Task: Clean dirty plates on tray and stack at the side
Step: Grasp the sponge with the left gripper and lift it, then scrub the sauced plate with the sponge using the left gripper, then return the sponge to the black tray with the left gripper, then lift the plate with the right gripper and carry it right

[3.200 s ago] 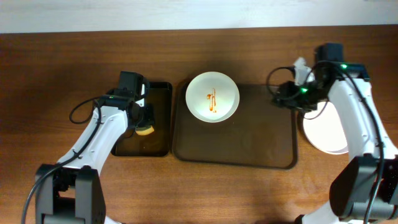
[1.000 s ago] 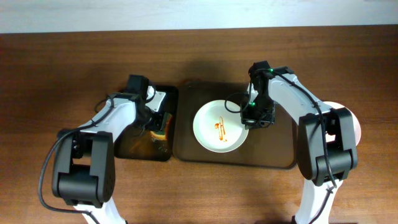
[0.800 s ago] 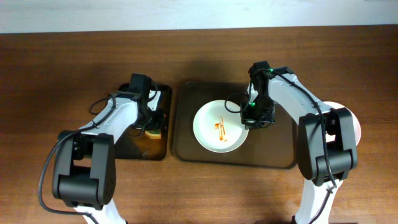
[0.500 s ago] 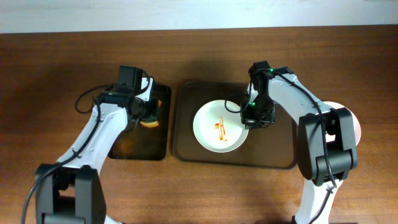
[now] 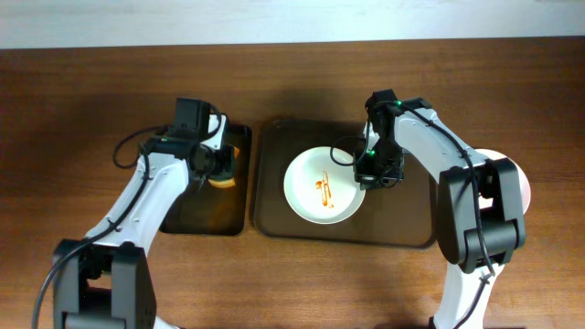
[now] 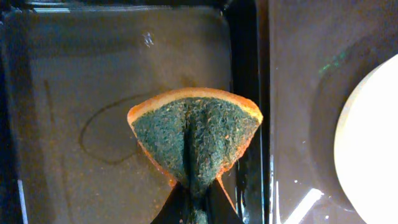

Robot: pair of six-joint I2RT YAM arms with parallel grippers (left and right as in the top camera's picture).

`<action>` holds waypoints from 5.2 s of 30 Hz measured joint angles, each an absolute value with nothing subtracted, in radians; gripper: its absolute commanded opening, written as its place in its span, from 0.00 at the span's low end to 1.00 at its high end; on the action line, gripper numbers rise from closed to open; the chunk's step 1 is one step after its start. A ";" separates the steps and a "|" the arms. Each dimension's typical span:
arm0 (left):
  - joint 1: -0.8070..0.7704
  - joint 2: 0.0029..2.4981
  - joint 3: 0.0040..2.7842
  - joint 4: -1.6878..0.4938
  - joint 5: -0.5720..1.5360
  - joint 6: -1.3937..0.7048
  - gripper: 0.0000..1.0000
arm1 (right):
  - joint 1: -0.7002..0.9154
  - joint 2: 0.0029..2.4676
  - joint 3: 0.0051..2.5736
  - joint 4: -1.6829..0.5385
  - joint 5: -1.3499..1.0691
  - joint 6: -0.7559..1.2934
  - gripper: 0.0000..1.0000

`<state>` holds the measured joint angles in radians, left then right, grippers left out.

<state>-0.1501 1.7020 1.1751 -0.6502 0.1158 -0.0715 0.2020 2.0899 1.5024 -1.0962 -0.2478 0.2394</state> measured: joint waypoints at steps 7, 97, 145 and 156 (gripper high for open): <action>-0.172 1.702 1.052 -0.606 0.120 -0.107 0.00 | 0.202 2.090 1.502 -1.096 -0.248 0.239 0.04; -0.599 1.908 1.047 -0.028 0.544 -0.799 0.00 | 0.202 2.090 1.502 -1.119 -0.247 0.224 0.04; -0.194 1.652 1.022 -0.558 -0.043 -0.381 0.00 | 0.218 2.065 1.417 -0.967 -0.252 0.213 0.04; -0.193 1.663 1.018 -0.522 -0.087 -0.358 0.00 | 0.227 1.649 1.390 -0.973 0.047 0.213 0.04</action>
